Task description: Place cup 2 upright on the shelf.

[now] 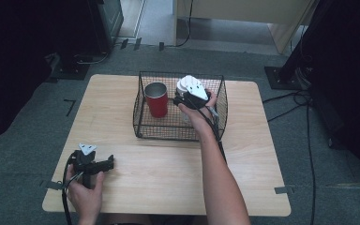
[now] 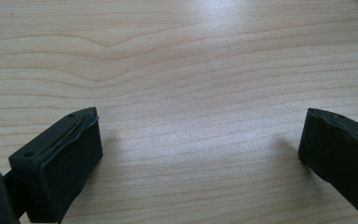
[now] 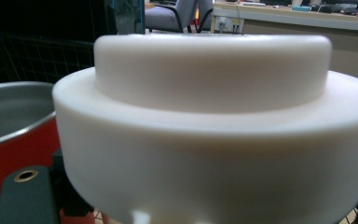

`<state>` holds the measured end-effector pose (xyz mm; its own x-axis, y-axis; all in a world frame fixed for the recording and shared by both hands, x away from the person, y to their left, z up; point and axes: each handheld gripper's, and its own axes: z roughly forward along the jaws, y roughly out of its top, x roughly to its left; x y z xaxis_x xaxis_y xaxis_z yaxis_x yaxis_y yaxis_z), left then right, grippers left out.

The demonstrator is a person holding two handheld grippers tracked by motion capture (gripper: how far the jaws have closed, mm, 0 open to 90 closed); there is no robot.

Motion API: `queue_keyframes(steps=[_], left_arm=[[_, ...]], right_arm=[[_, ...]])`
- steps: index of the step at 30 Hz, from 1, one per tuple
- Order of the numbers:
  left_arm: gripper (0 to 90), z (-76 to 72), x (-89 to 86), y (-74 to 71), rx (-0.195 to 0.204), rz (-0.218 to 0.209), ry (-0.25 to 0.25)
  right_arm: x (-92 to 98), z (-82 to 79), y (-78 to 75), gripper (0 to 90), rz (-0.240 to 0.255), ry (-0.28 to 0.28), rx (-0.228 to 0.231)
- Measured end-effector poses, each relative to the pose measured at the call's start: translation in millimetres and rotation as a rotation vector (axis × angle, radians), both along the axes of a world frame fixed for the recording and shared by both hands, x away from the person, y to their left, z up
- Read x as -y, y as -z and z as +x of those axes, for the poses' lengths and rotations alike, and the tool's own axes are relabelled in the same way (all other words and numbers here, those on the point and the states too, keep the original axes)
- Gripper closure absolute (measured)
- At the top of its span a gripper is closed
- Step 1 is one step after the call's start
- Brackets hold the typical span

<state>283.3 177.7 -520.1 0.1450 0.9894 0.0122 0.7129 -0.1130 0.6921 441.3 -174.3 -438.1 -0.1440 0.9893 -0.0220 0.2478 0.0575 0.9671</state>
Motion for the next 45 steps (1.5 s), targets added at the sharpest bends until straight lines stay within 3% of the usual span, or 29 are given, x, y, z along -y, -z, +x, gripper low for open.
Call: queue_keyframes(steps=[21,35,41,45], left_arm=[[0.0,0.0,0.0,0.0,0.000,0.000,0.000],[0.0,0.0,0.0,0.0,0.000,0.000,0.000],[0.0,0.0,0.0,0.0,0.000,0.000,0.000],[0.0,0.0,0.0,0.0,0.000,0.000,0.000]], right_arm=[[10.3,-2.7,3.7,15.0,0.056,-0.014,-0.032],[21.6,-8.7,1.3,6.2,0.044,-0.075,-0.044],[26.9,-9.3,-0.7,2.2,0.057,-0.063,-0.043],[29.9,-9.4,-2.7,1.4,0.064,-0.056,-0.019]])
